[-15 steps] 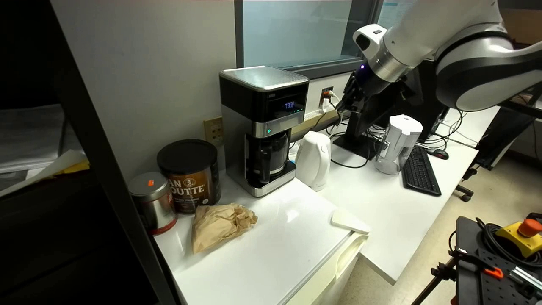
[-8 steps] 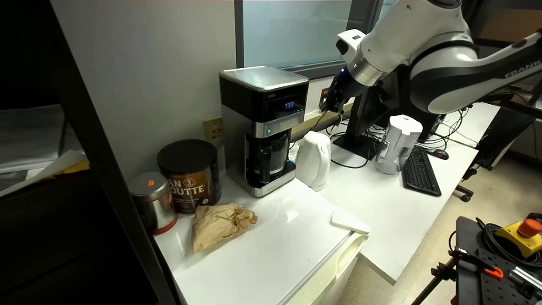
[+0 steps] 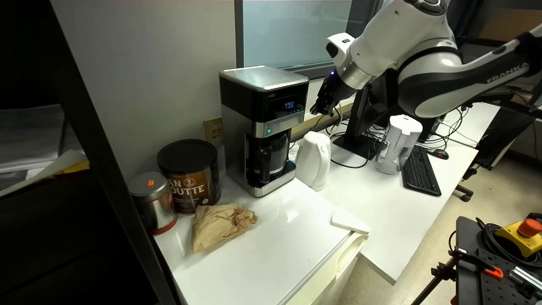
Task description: Press a button on the coffee maker
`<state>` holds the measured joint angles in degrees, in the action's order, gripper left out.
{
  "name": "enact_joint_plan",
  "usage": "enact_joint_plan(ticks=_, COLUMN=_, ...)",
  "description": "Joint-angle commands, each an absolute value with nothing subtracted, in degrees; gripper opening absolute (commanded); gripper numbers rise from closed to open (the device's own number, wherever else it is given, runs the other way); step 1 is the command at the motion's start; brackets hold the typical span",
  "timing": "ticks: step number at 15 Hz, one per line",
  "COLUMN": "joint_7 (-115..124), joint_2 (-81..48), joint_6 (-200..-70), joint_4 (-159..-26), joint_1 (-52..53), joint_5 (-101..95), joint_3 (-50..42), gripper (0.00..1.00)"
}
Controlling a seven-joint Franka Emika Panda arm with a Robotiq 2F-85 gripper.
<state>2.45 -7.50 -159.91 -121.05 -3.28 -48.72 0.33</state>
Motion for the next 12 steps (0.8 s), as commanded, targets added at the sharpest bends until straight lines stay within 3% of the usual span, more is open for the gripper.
enact_joint_plan(ticks=1, joint_7=3.5, joint_2=-9.7, joint_6=-161.4, joint_4=-118.8, joint_1=-3.1, joint_5=-49.5, joint_3=0.2, gripper=0.0)
enact_joint_plan(ticks=12, joint_7=3.4, joint_2=-13.4, joint_6=-163.2, joint_4=-115.2, joint_1=-3.2, joint_5=-49.4, joint_3=0.0, gripper=0.0)
